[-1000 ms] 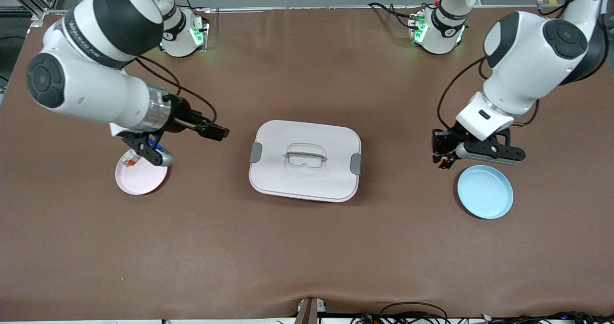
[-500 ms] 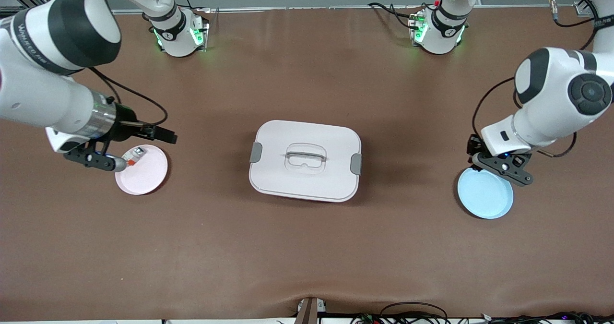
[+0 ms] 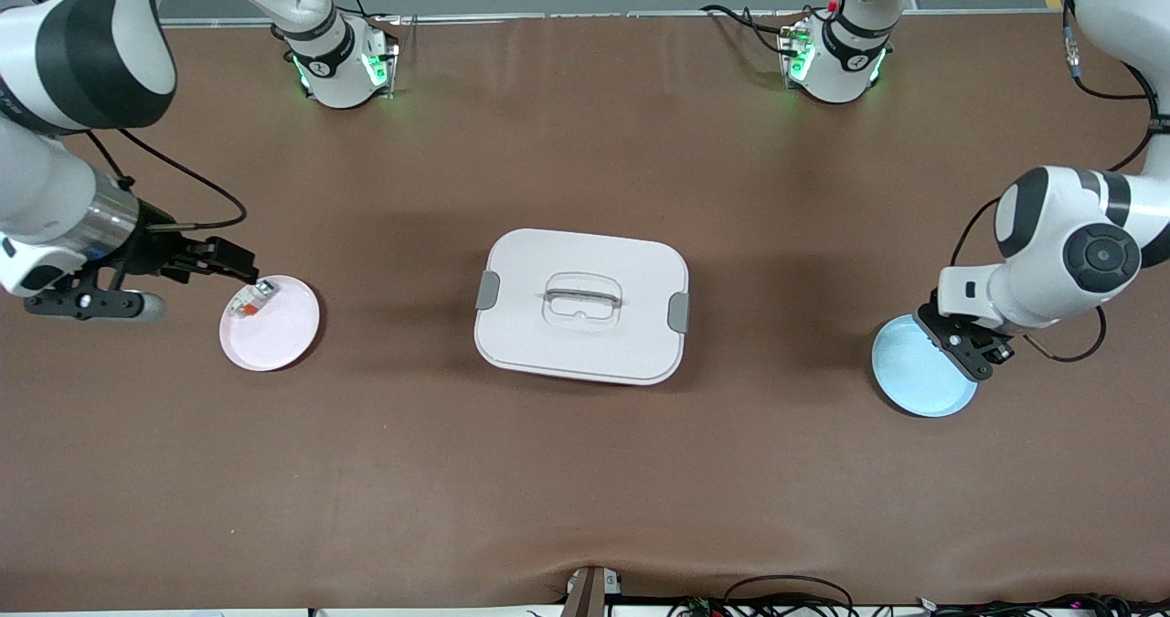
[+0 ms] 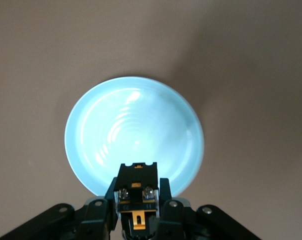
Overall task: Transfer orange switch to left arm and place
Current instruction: 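Lower the switch onto the blue plate with the left gripper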
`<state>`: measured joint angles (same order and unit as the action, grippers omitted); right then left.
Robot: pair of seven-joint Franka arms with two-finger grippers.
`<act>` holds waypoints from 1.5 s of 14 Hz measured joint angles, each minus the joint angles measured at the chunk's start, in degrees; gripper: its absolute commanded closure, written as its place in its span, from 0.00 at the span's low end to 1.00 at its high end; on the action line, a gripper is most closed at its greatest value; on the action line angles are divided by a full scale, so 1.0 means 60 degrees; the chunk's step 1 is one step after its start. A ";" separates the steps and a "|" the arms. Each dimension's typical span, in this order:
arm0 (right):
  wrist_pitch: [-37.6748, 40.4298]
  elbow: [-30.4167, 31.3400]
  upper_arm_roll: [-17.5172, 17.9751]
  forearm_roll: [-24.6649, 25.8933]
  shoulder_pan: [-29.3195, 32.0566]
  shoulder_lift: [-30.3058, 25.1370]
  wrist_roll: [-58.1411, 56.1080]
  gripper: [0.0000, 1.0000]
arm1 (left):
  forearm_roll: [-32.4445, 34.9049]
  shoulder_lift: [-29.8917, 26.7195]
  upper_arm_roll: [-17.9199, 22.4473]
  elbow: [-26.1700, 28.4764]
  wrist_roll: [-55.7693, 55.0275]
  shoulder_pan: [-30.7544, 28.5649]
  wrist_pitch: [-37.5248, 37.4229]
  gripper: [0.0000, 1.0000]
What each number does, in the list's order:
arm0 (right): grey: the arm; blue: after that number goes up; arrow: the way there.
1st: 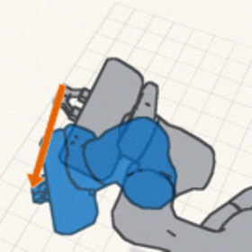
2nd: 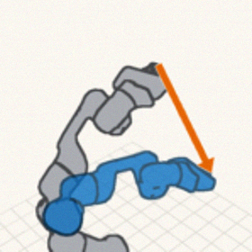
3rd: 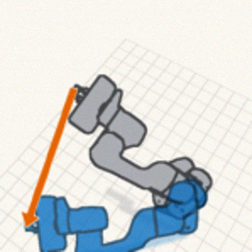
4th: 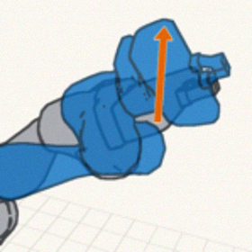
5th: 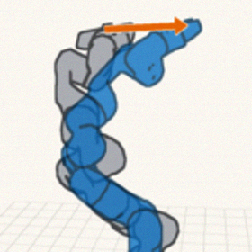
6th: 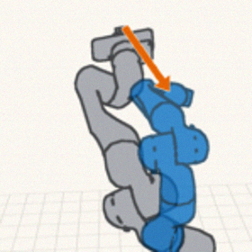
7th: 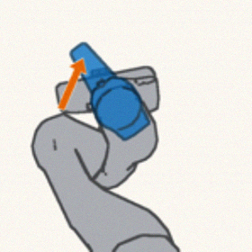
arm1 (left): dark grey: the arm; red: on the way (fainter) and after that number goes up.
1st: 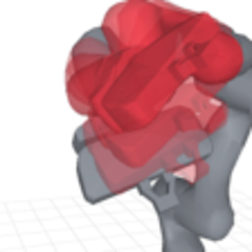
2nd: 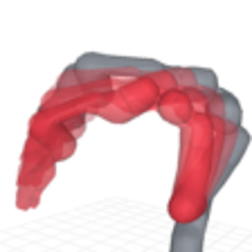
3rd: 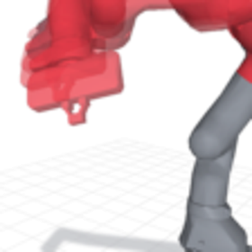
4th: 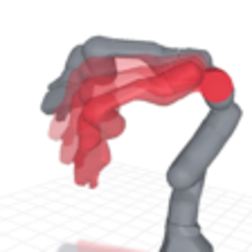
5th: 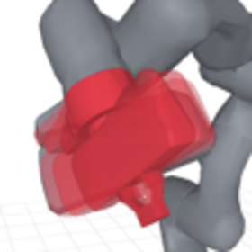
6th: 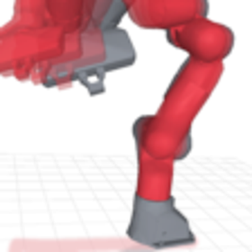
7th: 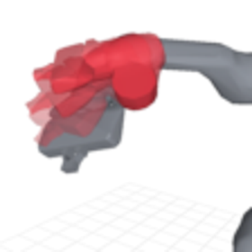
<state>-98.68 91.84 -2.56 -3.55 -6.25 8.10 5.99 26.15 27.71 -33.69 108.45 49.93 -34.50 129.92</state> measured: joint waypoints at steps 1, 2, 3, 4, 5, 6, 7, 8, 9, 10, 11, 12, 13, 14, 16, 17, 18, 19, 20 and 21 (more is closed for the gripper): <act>-0.0001 0.0000 0.0001 0.0065 0.0064 -0.0067 -0.0037 0.00 | 0.0065 0.0376 0.0009 0.0002 0.0789 -0.0223 0.0542 1.00; 0.0005 -0.0003 0.0001 0.0084 0.0116 -0.0127 -0.0065 0.00 | 0.0111 0.0737 0.0016 0.0001 0.1488 -0.0389 0.1030 1.00; 0.0044 -0.0026 0.0000 0.0094 0.0162 -0.0180 -0.0079 0.00 | 0.0243 0.1057 0.0018 -0.0004 0.2053 -0.0485 0.1412 1.00; 0.0141 -0.0096 0.0000 0.0100 0.0208 -0.0227 -0.0083 0.00 | 0.0538 0.1310 0.0018 -0.0017 0.2391 -0.0520 0.1656 1.00; 0.0289 -0.0221 -0.0001 0.0103 0.0251 -0.0259 -0.0087 0.00 | 0.0907 0.1489 0.0016 -0.0041 0.2529 -0.0513 0.1777 1.00; 0.0439 -0.0399 -0.0001 0.0106 0.0289 -0.0276 -0.0089 0.00 | 0.1207 0.1588 0.0003 -0.0067 0.2574 -0.0489 0.1824 1.00; 0.0544 -0.0586 0.0000 0.0108 0.0334 -0.0282 -0.0088 0.00 | 0.1420 0.1621 -0.0018 -0.0082 0.2579 -0.0459 0.1832 1.00; 0.0601 -0.0738 0.0001 0.0108 0.0409 -0.0283 -0.0088 0.00 | 0.1515 0.1628 -0.0038 -0.0084 0.2585 -0.0430 0.1831 1.00; 0.0624 -0.0837 -0.0001 0.0108 0.0521 -0.0283 -0.0093 0.00 | 0.1565 0.1643 -0.0049 -0.0084 0.2595 -0.0407 0.1831 1.00; 0.0626 -0.0893 -0.0001 0.0108 0.0609 -0.0283 -0.0113 0.00 | 0.1629 0.1665 -0.0050 -0.0079 0.2607 -0.0393 0.1831 0.92; 0.0625 -0.0939 0.0000 0.0108 0.0658 -0.0283 -0.0124 0.00 | 0.1730 0.1688 -0.0050 -0.0066 0.2617 -0.0389 0.1831 0.81; 0.0625 -0.0982 0.0001 0.0108 0.0671 -0.0283 -0.0124 0.00 | 0.1825 0.1715 -0.0050 -0.0057 0.2617 -0.0389 0.1831 0.59; 0.0624 -0.1012 0.0010 0.0107 0.0671 -0.0283 -0.0124 0.00 | 0.1852 0.1745 -0.0050 -0.0056 0.2622 -0.0389 0.1831 0.01; 0.0624 -0.1036 0.0022 0.0107 0.0671 -0.0283 -0.0124 0.00 | 0.1858 0.1765 -0.0050 -0.0056 0.2629 -0.0389 0.1831 0.00; 0.0624 -0.1069 0.0043 0.0106 0.0671 -0.0283 -0.0124 0.00 | 0.1859 0.1771 -0.0053 -0.0062 0.2624 -0.0389 0.1831 0.00; 0.0624 -0.1076 0.0059 0.0106 0.0671 -0.0283 -0.0124 0.00 | 0.1859 0.1771 -0.0068 -0.0086 0.2576 -0.0390 0.1841 0.00; 0.0624 -0.1080 0.0077 0.0106 0.0671 -0.0282 -0.0124 0.00 | 0.1859 0.1764 -0.0107 -0.0148 0.2455 -0.0391 0.1857 0.00; 0.0624 -0.1082 0.0090 0.0106 0.0671 -0.0283 -0.0124 0.00 | 0.1858 0.1733 -0.0182 -0.0245 0.2232 -0.0395 0.1856 0.00; 0.0624 -0.1085 0.0099 0.0106 0.0671 -0.0282 -0.0124 0.00 | 0.1811 0.1659 -0.0293 -0.0348 0.1910 -0.0399 0.1806 0.00; 0.0624 -0.1087 0.0105 0.0106 0.0671 -0.0283 -0.0124 0.00 | 0.1703 0.1551 -0.0429 -0.0467 0.1519 -0.0402 0.1627 0.00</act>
<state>-94.93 85.32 -1.92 -2.91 -2.23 6.40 5.24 36.37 37.02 -36.26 105.64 59.04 -36.91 139.68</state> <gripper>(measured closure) 0.000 0.000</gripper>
